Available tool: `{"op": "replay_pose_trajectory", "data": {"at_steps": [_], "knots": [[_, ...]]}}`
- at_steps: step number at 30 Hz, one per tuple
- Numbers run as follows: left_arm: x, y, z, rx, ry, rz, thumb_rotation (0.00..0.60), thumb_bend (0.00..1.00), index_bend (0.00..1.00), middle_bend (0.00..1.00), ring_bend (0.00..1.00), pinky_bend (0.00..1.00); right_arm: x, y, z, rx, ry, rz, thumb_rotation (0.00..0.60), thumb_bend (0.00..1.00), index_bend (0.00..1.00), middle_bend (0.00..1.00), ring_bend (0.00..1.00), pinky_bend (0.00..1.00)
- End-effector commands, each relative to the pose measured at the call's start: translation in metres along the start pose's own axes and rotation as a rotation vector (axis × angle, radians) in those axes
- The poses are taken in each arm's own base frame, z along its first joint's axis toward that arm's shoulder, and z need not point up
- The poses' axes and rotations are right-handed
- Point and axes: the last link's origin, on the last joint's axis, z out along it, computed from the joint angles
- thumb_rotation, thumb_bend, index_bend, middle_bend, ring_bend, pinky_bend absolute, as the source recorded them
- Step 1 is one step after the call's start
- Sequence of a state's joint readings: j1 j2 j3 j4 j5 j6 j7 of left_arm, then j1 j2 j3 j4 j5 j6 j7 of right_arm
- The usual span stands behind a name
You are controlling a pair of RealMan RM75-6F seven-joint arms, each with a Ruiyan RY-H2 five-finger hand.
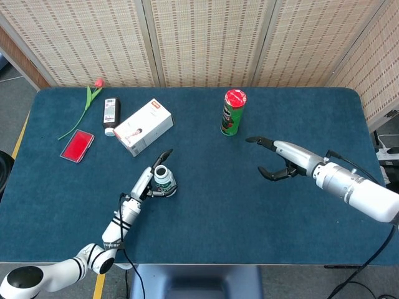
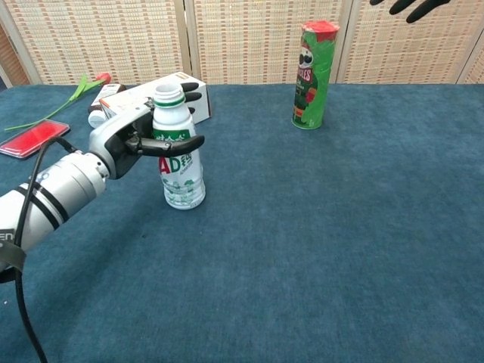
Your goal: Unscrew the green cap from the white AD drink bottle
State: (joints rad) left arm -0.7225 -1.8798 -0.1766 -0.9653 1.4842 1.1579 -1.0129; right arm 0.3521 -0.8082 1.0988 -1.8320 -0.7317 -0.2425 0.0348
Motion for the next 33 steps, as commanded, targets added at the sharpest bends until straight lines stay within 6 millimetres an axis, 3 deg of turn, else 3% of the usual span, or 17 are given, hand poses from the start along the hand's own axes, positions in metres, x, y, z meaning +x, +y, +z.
{"op": "replay_pose_trajectory", "data": {"at_steps": [1,9,18,21,24,28,33], "knots": [[0.006,0.003,-0.001,-0.012,0.007,0.019,0.6,0.29,0.0,0.0,0.0,0.04,0.0,0.0,-0.001,-0.002,0.006,-0.001,0.42,0.46,0.0,0.0,0.0,0.0],[0.043,0.01,-0.025,-0.046,0.028,0.155,0.6,0.29,0.0,0.0,0.0,0.02,0.003,0.001,-0.01,-0.005,0.035,-0.026,0.419,0.45,0.0,0.0,0.0,0.0],[0.112,0.02,-0.066,-0.017,0.13,0.333,0.6,0.29,0.0,0.0,0.0,0.01,-0.003,0.015,-0.032,-0.046,0.169,-0.196,0.419,0.44,0.0,0.0,0.0,0.0],[0.135,0.02,-0.091,0.042,0.146,0.419,0.6,0.32,0.0,0.0,0.0,0.02,-0.02,0.035,-0.043,-0.101,0.272,-0.346,0.417,0.44,0.0,0.0,0.0,0.0],[0.157,0.021,-0.118,0.152,0.203,0.507,0.6,0.35,0.0,0.0,0.0,0.03,-0.051,0.069,-0.056,-0.206,0.342,-0.538,0.417,0.44,0.0,0.0,0.0,0.0],[0.171,0.022,-0.156,0.314,0.207,0.618,0.6,0.37,0.0,0.0,0.0,0.04,-0.083,0.11,-0.063,-0.304,0.4,-0.652,0.42,0.45,0.0,0.0,0.0,0.0],[0.182,0.026,-0.19,0.407,0.178,0.835,0.6,0.37,0.0,0.0,0.0,0.03,-0.104,0.149,-0.067,-0.411,0.522,-0.727,0.422,0.45,0.0,0.0,0.0,0.0]]}}
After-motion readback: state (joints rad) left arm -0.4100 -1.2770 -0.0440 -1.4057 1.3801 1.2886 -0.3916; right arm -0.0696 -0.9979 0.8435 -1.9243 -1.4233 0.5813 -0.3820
